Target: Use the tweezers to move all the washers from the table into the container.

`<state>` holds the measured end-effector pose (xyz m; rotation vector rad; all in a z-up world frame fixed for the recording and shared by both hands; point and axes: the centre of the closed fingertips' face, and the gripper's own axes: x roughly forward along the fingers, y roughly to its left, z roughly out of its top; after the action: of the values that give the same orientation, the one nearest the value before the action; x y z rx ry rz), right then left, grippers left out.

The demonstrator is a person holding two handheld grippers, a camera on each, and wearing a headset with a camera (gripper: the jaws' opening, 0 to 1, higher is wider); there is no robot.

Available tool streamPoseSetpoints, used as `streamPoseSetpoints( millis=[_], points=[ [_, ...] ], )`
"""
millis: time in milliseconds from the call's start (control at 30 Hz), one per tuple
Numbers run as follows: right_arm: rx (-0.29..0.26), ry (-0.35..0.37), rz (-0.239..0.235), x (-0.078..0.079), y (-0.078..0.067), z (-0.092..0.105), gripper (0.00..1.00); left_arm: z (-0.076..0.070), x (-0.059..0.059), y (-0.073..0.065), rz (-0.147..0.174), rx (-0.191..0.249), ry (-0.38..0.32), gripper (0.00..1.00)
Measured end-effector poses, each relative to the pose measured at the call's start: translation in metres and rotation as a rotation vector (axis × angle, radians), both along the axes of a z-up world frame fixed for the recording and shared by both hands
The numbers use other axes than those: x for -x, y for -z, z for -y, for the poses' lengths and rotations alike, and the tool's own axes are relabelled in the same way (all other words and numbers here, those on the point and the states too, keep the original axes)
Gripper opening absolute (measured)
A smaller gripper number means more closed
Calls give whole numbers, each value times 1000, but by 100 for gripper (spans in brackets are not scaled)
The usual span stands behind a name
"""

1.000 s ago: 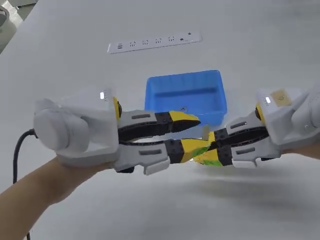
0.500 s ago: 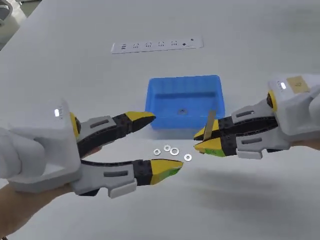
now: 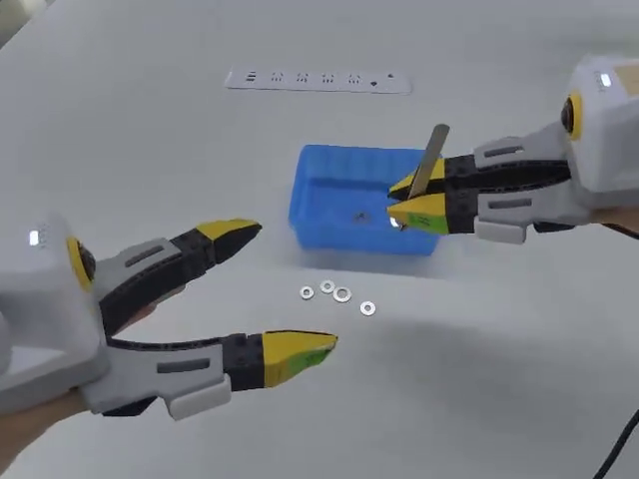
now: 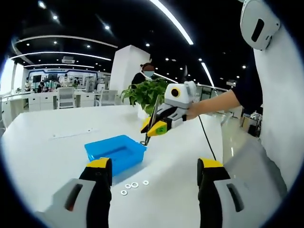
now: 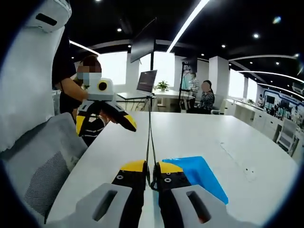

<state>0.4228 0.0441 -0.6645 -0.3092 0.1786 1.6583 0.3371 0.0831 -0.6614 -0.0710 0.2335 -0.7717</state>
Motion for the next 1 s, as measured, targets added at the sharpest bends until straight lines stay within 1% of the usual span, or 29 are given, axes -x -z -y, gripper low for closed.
streamPoseSetpoints(
  millis=[100, 133, 167, 200, 267, 300, 367, 433, 500, 533, 600, 633, 767, 867, 933, 1000],
  points=[
    [10, 9, 15, -13, 4, -8, 9, -2, 2, 6, -16, 12, 1, 81],
    [23, 17, 36, -20, 7, -11, 9, -4, 3, 9, -23, 11, 0, 81],
    [28, 20, 42, -24, 9, -13, 9, -5, 3, 11, -27, 7, -3, 82],
    [27, 19, 33, -29, 11, -16, 9, -8, 3, 14, -32, 4, -7, 83],
    [29, 25, 33, -36, 14, -21, 9, -12, 3, 17, -45, 12, -16, 87],
    [34, 26, 33, -42, 17, -24, 9, -16, 3, 19, -50, 8, -25, 89],
    [39, 35, 36, -52, 22, -29, 9, -21, 1, 22, -51, -3, -39, 93],
    [39, 43, 28, -58, 27, -33, 9, -25, 0, 22, -48, -6, -48, 95],
    [50, 60, 30, -67, 36, -36, 9, -28, -1, 23, -56, -3, -54, 96],
    [50, 65, 28, -69, 38, -37, 9, -28, -1, 23, -56, -4, -56, 97],
    [62, 81, 25, -75, 47, -39, 9, -30, -2, 22, -56, -4, -65, 99],
    [75, 86, 29, -82, 56, -39, 9, -30, -1, 21, -55, -3, -67, 99],
    [97, 84, 11, -85, 74, -40, 9, -31, 1, 21, -60, 0, -77, 99],
    [112, 75, 10, -83, 84, -42, 9, -32, 2, 26, -76, -10, -81, 99],
    [105, 77, 4, -82, 84, -43, 9, -32, 2, 27, -81, -10, -85, 99],
    [103, 78, 1, -82, 84, -44, 9, -33, 2, 28, -79, -23, -91, 99]
  ],
)
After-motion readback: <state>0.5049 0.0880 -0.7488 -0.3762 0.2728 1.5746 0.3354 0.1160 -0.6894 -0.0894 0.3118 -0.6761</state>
